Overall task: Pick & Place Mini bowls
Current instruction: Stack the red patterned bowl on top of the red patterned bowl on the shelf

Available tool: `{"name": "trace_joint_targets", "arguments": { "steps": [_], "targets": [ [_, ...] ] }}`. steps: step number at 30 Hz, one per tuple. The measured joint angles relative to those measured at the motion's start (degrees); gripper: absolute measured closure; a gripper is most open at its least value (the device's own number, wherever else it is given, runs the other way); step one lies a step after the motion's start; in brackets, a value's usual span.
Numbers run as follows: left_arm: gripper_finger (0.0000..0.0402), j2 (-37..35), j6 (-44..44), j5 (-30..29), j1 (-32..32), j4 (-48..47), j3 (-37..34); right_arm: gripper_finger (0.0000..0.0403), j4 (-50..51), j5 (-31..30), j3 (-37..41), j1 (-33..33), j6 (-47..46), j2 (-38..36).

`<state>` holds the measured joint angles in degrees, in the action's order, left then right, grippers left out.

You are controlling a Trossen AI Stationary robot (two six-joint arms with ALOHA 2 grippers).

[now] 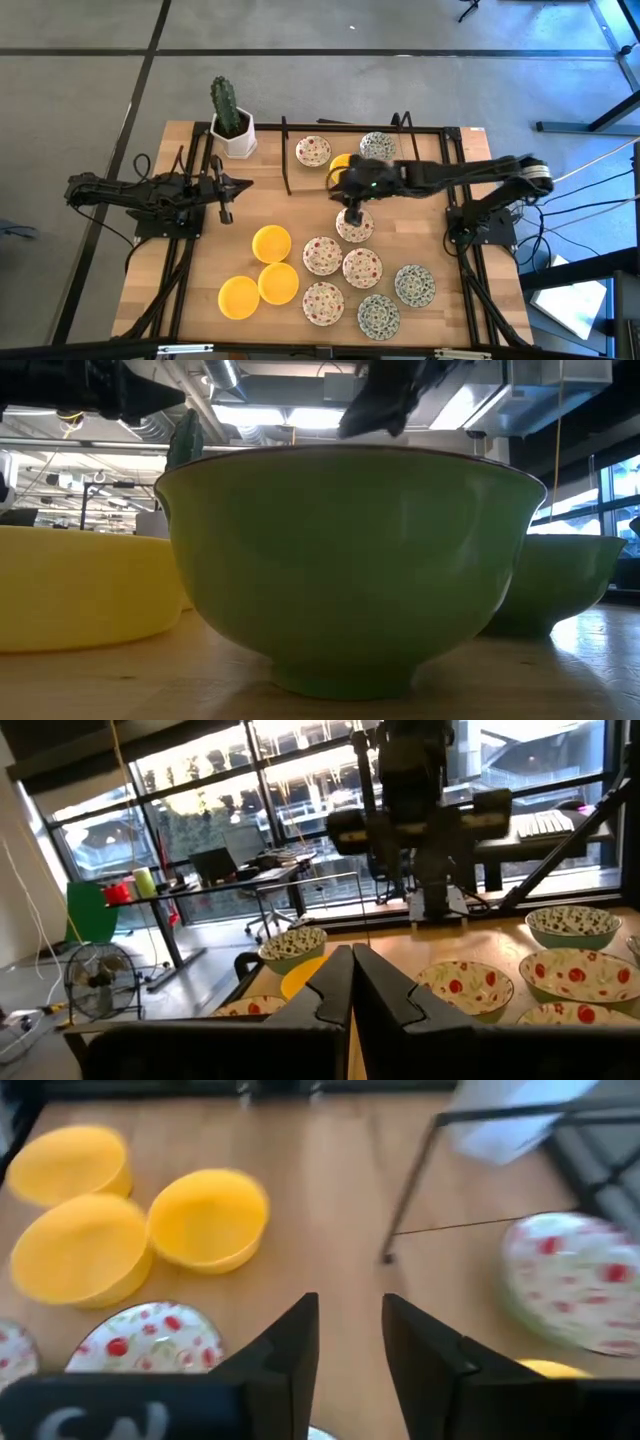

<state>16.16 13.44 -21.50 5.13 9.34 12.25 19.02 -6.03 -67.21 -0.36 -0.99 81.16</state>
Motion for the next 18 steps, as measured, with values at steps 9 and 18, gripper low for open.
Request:
{"name": "trace_joint_targets", "arguments": {
  "steps": [9, 18],
  "targets": [
    [0.0398, 0.0, 8.62, 0.0, 0.0, 0.08, 0.0, 0.0279, -3.35, 5.23, -1.02, 1.7, -4.79, 9.12],
    [0.0394, 0.17, -9.9, 0.21, 0.02, -7.45, 0.02, 0.0279, -9.76, 6.34, -1.03, 2.88, -10.43, 12.62]
  ]
}}
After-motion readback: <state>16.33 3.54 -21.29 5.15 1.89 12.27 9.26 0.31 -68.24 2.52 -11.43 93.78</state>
